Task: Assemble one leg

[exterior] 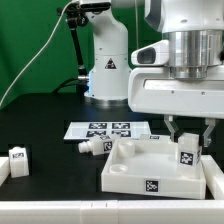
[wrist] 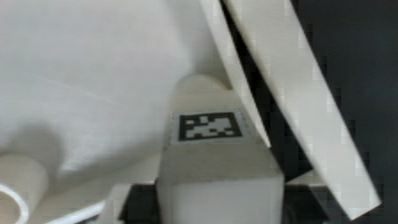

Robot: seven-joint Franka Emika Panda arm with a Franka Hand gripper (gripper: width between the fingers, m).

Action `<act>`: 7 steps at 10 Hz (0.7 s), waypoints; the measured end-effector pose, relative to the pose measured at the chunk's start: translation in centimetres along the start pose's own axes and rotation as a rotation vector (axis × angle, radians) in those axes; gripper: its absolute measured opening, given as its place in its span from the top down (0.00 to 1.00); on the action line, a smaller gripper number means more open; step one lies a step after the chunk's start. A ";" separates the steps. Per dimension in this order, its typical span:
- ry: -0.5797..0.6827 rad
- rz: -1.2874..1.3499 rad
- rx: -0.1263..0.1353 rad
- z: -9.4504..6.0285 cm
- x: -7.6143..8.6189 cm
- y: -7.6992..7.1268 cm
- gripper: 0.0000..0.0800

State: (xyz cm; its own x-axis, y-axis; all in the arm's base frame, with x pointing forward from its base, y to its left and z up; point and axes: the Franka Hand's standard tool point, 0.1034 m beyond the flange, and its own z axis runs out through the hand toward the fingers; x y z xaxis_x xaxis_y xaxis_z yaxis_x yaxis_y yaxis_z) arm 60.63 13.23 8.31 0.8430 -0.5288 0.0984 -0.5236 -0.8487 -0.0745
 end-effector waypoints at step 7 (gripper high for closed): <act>0.017 0.243 -0.039 -1.0 1.0 1.8 0.52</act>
Offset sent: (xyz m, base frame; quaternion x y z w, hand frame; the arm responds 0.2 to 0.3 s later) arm 0.0013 0.0017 -0.0046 0.0081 0.0053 0.2219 0.9750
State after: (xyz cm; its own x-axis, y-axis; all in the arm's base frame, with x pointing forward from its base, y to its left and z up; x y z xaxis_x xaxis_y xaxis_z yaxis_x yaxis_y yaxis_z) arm 60.43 11.16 9.28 0.6896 -0.7174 0.0986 -0.7156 -0.6960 -0.0594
